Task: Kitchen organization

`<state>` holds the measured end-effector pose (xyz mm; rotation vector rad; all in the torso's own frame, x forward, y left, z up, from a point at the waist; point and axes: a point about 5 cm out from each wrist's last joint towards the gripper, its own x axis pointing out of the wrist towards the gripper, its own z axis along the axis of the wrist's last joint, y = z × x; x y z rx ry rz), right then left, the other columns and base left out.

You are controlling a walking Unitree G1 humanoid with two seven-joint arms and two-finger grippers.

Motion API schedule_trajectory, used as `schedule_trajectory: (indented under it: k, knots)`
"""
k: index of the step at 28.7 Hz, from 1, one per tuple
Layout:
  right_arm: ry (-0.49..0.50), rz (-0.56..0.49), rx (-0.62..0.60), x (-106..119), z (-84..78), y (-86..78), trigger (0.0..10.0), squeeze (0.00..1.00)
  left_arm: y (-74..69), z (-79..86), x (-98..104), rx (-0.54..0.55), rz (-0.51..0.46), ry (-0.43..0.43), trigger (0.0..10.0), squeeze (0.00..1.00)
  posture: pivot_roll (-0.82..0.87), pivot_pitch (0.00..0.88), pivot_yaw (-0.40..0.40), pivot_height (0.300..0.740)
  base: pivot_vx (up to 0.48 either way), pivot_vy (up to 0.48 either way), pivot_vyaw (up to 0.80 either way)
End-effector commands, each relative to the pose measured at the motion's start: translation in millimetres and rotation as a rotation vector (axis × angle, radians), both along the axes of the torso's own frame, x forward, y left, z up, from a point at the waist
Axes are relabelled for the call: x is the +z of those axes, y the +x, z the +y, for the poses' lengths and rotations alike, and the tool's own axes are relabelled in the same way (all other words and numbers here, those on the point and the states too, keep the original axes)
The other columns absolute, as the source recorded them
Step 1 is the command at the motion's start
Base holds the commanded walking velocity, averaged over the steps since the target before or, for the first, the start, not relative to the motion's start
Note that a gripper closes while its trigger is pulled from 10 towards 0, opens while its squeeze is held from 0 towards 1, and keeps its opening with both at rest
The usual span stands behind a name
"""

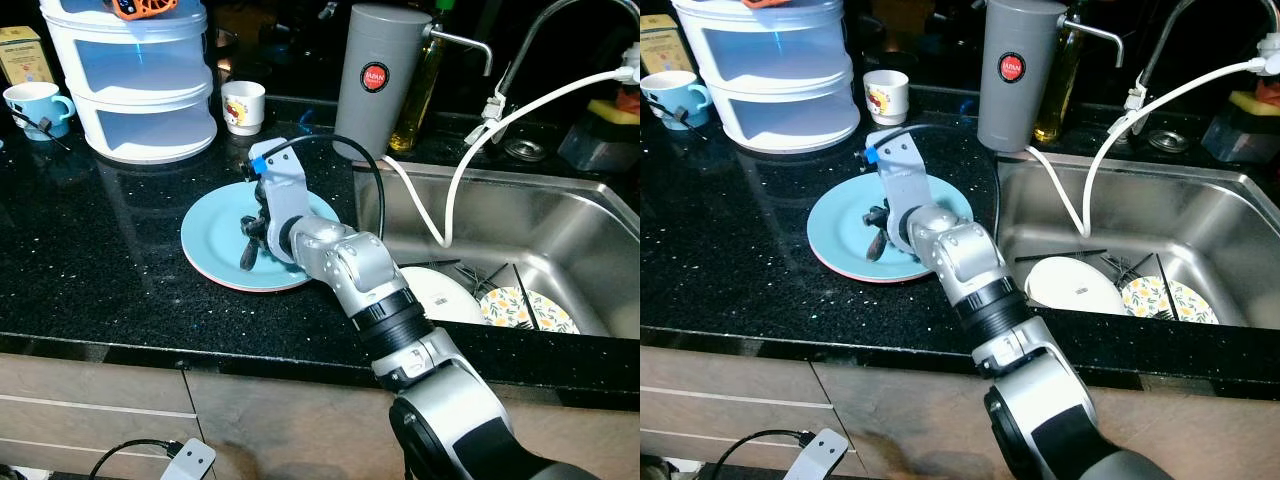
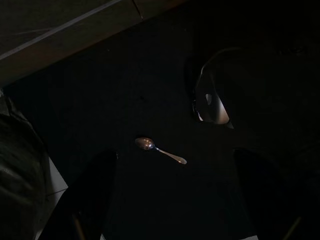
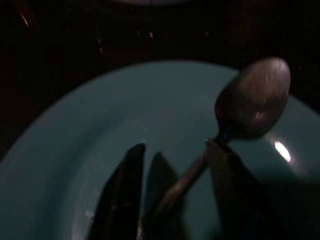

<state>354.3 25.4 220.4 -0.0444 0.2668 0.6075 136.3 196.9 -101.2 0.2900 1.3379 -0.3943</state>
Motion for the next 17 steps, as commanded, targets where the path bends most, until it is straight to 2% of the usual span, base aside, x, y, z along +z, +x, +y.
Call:
schedule_trajectory:
  k: [1,2,3,5,6,12,16,17]
  knots:
    - [0.039,0.010,0.048,3,24.1,-9.7,10.0,1.00,-9.9,-20.8,-5,-0.011,0.039,-0.070,10.0,0.00,0.02,0.000,-0.128,0.740,0.000,0.000,0.00]
    - [0.015,0.009,0.048,0,25.4,-9.8,10.0,0.84,-10.1,-20.9,-5,-0.011,0.040,-0.070,10.0,0.00,0.02,0.000,-0.129,0.740,0.000,0.000,0.00]
    - [0.015,0.009,0.048,0,25.4,-9.8,10.0,0.84,-10.1,-20.9,-5,-0.011,0.040,-0.070,10.0,0.00,0.02,0.000,-0.129,0.740,0.000,0.000,0.00]
    - [-0.046,0.013,0.031,-6,25.8,-8.8,10.0,0.13,-10.4,-21.2,-5,-0.011,0.041,-0.071,10.0,0.00,0.02,0.000,-0.130,0.740,0.000,0.000,0.00]
    - [-0.073,0.030,0.013,-11,24.7,-8.1,10.0,0.00,-10.6,-21.4,-6,-0.011,0.041,-0.071,10.0,0.00,0.03,0.000,-0.133,0.740,0.000,0.000,0.00]
    - [-0.155,0.101,-0.043,-27,16.8,-6.0,10.0,0.00,-11.4,-22.1,-6,-0.010,0.042,-0.073,10.0,0.00,0.02,0.000,-0.135,0.740,0.000,0.000,0.00]
    - [-0.172,0.127,-0.036,-30,15.1,-6.2,10.0,0.00,-11.3,-22.1,-6,-0.012,0.042,-0.074,10.0,0.00,0.02,0.000,-0.135,0.740,0.000,0.000,0.00]
    - [-0.180,0.138,-0.025,-32,15.8,-7.1,6.1,0.00,-11.2,-22.1,-6,-0.012,0.042,-0.074,10.0,0.00,0.02,0.000,-0.136,0.740,0.000,0.000,0.00]
